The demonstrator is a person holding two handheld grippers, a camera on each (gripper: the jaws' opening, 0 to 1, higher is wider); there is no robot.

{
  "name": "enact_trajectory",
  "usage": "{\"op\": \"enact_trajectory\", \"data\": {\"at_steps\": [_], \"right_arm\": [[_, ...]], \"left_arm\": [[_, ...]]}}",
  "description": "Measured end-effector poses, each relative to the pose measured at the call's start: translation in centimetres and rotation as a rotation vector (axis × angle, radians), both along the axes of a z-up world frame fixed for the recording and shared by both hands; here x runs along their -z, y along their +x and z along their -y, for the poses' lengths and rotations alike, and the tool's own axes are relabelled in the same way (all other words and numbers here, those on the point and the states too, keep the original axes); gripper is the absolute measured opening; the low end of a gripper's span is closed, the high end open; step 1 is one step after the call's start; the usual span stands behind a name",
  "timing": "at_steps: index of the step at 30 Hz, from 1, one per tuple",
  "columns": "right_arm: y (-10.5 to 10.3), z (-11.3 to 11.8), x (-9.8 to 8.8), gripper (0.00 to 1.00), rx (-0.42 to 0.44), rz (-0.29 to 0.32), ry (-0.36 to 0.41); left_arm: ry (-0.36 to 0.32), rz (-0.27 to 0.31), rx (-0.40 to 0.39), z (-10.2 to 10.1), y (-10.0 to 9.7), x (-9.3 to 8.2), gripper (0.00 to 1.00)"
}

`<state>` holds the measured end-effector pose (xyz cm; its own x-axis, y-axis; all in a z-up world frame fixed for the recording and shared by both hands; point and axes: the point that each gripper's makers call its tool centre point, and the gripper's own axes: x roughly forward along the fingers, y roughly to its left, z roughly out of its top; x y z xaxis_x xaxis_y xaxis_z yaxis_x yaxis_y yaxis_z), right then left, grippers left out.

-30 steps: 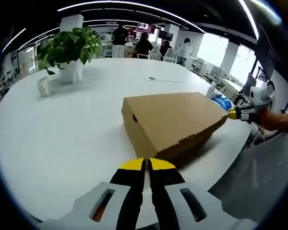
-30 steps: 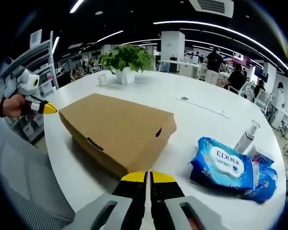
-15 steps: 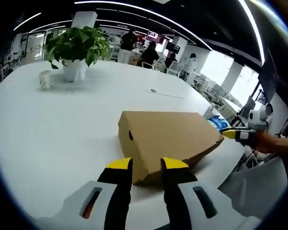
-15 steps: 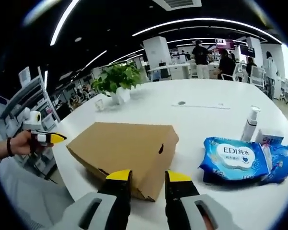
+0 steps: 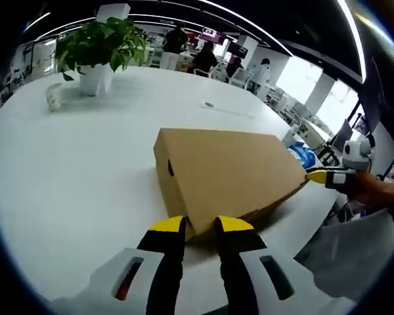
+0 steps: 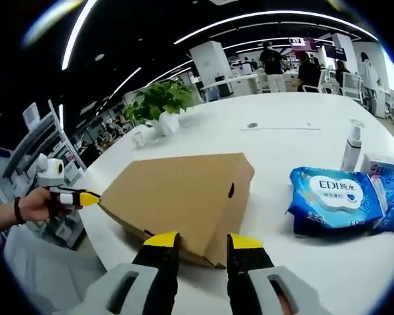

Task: Operate the shoe box by opening the lid, removing the specified soft item, and placing it in the target area until the item is outside and the box remains undamaged.

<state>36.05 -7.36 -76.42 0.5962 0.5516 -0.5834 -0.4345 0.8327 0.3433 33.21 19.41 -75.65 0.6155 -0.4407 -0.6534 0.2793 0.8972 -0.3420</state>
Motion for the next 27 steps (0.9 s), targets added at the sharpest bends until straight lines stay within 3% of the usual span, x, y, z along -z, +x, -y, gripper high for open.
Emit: {"op": "enact_trajectory", "data": {"at_steps": [3,13,27], "right_arm": [[0.0,-0.3,0.2,0.19,-0.002,0.001,0.009],[0.9,-0.3,0.4,0.22,0.024,0.005,0.012],[5.5,2.2,-0.3,0.20,0.124,0.015,-0.016]], "left_arm": [[0.009,-0.004,0.002,0.0,0.1,0.1,0.18],[0.009,-0.004,-0.032,0.1,1.8,0.1,0.18],[0.003,-0.010,-0.032,2.9,6.5,0.2,0.18]]}}
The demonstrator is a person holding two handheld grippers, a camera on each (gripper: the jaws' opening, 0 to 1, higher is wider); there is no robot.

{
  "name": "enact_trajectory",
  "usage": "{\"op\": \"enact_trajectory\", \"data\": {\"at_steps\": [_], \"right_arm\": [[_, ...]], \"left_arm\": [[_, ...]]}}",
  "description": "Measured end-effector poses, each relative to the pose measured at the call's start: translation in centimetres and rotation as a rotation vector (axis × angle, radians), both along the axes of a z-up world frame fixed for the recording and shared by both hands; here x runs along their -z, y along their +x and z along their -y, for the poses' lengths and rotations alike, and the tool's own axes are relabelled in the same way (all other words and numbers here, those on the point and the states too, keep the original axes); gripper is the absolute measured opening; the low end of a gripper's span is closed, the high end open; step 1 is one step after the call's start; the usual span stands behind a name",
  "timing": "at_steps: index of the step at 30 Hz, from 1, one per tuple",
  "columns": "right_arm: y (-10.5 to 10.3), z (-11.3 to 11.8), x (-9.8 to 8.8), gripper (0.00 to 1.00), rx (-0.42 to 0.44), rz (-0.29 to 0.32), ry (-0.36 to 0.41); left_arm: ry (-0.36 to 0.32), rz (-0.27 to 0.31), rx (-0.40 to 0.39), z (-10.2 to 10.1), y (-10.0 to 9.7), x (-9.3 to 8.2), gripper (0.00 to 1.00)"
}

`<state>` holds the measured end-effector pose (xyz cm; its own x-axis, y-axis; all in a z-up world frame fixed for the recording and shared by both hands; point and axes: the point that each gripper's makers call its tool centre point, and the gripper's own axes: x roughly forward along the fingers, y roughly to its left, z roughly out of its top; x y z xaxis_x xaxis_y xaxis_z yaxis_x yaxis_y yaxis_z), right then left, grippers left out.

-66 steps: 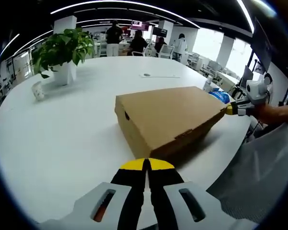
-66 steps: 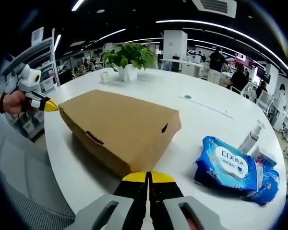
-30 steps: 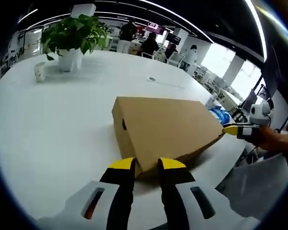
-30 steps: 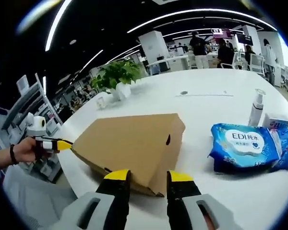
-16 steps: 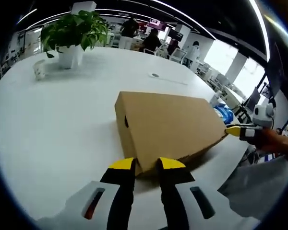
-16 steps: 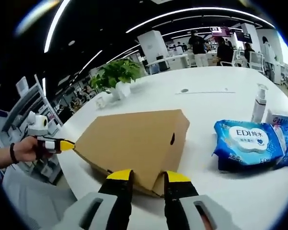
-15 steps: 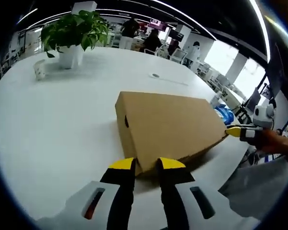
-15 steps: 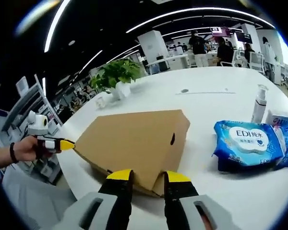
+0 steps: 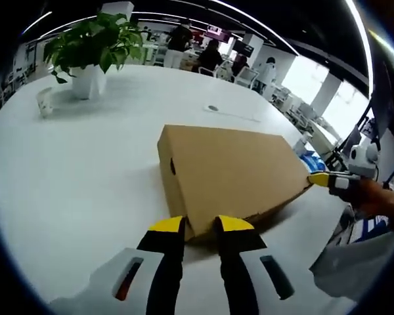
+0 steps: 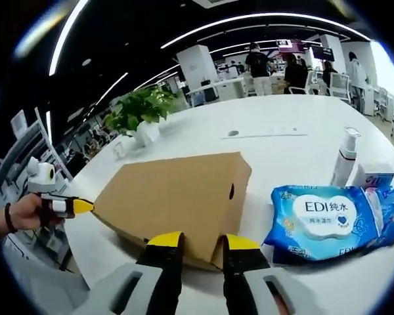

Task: Operate the shoe box by opening the lid, removing the specified soft item, and placing it in the target area until the item is outside and the box remains undamaged.

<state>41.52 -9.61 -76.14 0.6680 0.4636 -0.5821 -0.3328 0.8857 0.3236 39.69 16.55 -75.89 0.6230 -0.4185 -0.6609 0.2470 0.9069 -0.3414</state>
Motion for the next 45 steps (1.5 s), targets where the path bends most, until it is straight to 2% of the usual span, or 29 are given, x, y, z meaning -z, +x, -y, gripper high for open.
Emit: {"op": "enact_trajectory", "data": {"at_steps": [7,13,28,33,37,41,45], "right_arm": [[2.2,1.2,-0.3,0.19,0.023,-0.001,-0.008],[3.1,1.9,-0.3,0.19,0.039,0.001,-0.019],[3.2,2.3,-0.3,0.19,0.081,-0.008,-0.015],[2.7,2.2,-0.3,0.22,0.088,-0.042,0.048],[1.4,3.1,-0.9,0.28,0.107,-0.007,0.055],[0.4,5.0,-1.4,0.32,0.146,0.011,0.076],[-1.2,6.8,-1.9,0.35,0.160,0.026,0.053]], "left_arm": [[-0.013,-0.001,0.006,1.4,2.2,0.0,0.18],[-0.013,0.001,0.009,2.2,3.3,0.0,0.18],[-0.012,-0.002,0.021,2.4,3.4,-0.1,0.18],[-0.025,0.004,0.029,2.3,2.7,-0.4,0.20],[-0.025,0.035,0.015,1.7,1.9,-1.4,0.23],[-0.029,0.064,0.011,1.1,0.7,-2.3,0.25],[-0.018,0.096,0.019,0.9,-0.7,-3.6,0.27]]}}
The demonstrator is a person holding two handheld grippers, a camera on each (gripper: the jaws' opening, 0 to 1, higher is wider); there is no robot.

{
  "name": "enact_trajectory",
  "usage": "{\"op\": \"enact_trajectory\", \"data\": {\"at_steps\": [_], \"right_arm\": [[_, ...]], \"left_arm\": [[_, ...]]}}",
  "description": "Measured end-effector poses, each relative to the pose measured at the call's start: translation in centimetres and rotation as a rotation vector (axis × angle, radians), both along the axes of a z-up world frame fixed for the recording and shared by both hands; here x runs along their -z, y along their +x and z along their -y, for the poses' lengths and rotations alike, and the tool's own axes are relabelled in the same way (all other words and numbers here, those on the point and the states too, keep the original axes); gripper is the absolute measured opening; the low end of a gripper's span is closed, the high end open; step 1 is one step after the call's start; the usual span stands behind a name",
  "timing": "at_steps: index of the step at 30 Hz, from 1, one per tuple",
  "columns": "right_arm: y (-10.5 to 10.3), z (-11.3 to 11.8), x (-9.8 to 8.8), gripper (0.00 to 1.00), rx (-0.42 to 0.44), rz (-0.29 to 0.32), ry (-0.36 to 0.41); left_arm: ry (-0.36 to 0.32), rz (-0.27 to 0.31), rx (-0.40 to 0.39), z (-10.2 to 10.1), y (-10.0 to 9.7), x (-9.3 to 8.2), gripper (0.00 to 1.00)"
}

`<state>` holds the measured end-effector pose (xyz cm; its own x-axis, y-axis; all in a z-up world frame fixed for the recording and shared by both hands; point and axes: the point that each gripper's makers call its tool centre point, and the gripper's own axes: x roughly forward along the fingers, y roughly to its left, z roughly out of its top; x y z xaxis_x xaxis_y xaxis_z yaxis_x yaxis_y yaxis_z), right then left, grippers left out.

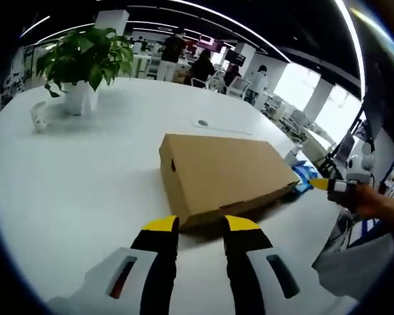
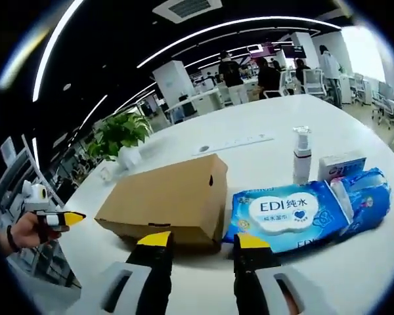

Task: Operate the shoe box by opening the lid, removing the specified soft item, and placing it in the target area until the item is outside and the box remains undamaged.

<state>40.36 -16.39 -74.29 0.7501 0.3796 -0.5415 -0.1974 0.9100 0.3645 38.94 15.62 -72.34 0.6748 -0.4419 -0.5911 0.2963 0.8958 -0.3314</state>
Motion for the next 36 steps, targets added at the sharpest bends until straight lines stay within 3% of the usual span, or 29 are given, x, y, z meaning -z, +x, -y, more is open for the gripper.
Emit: {"op": "enact_trajectory", "data": {"at_steps": [8,15,25,36], "right_arm": [[-3.2,3.0,-2.4,0.43,0.068,0.063,-0.052],[-5.4,3.9,-3.9,0.46,0.100,0.090,-0.100],[-6.4,3.1,-4.5,0.46,0.115,0.115,-0.108],[-6.4,3.3,-5.3,0.46,0.104,0.152,-0.162]], "left_arm": [[0.002,0.040,0.000,0.5,-2.8,-1.1,0.28],[0.075,0.079,0.055,1.6,-3.8,-1.8,0.29],[0.128,0.084,0.107,2.6,-4.7,-0.5,0.29],[0.104,0.093,0.085,2.2,-4.6,-0.5,0.30]]}}
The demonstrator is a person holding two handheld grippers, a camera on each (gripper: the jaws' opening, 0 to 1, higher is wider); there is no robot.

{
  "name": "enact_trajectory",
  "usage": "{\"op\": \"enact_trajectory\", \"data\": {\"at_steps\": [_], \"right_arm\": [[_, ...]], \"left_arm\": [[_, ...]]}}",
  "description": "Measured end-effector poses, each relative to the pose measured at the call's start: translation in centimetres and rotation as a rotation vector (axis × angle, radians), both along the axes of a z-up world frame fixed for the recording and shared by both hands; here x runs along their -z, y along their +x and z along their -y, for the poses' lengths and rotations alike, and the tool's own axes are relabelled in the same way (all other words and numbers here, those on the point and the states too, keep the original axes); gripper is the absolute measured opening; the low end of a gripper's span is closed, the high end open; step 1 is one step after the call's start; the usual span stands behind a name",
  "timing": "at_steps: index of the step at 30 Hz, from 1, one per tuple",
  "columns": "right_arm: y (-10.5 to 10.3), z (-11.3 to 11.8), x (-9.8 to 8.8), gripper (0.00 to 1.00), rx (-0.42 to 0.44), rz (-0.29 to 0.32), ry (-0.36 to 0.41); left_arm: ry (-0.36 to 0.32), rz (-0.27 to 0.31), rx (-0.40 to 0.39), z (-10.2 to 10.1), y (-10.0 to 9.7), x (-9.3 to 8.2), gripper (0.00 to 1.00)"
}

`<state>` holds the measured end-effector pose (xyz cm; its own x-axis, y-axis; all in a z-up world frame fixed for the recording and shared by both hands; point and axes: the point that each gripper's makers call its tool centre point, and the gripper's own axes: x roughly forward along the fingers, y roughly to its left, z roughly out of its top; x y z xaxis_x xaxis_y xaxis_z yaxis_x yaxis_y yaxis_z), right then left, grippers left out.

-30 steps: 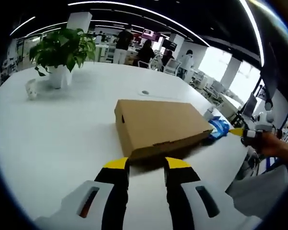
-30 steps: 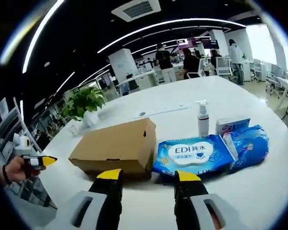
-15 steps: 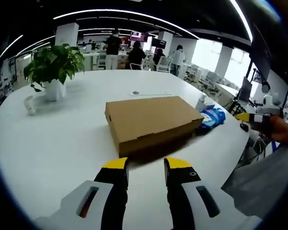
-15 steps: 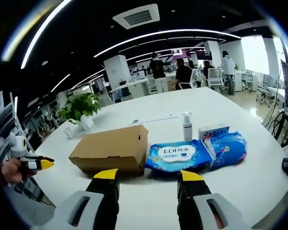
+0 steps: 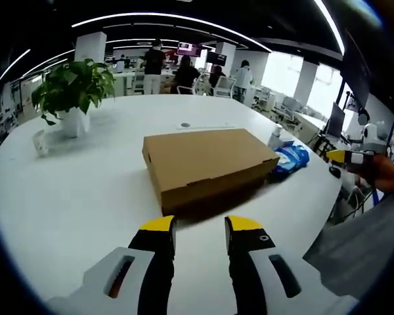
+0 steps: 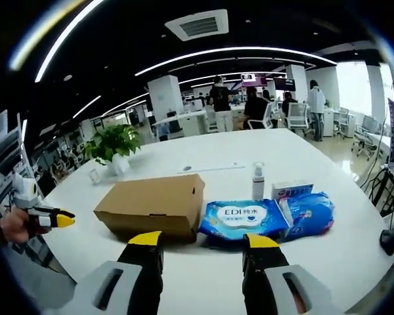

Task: Operate the shoe box by opening the lid, removing the specified soft item, and placing it in the target area until the item is outside and the box remains undamaged.

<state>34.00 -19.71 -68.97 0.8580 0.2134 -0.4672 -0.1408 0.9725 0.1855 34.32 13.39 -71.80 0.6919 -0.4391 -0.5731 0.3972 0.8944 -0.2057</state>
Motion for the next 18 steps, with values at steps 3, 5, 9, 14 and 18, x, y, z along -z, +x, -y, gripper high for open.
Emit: {"op": "enact_trajectory", "data": {"at_steps": [3,5,9,14,18], "right_arm": [[-0.06,-0.28,-0.01,0.46,-0.008,0.000,-0.005],[-0.04,-0.34,-0.03,0.46,-0.014,0.002,-0.012],[0.02,-0.01,0.16,0.45,0.001,-0.002,0.002],[-0.08,-0.10,0.14,0.45,0.002,-0.003,-0.001],[-0.09,-0.29,0.18,0.46,-0.003,-0.003,0.002]], "left_arm": [[0.003,0.000,0.000,0.01,-0.04,0.04,0.29],[-0.001,0.001,0.000,0.09,-0.06,-0.02,0.29],[-0.008,0.000,-0.003,0.00,-0.08,-0.05,0.29],[-0.018,-0.004,-0.011,-0.20,0.00,-0.01,0.28],[-0.019,0.006,-0.007,0.00,0.01,-0.28,0.29]]}}
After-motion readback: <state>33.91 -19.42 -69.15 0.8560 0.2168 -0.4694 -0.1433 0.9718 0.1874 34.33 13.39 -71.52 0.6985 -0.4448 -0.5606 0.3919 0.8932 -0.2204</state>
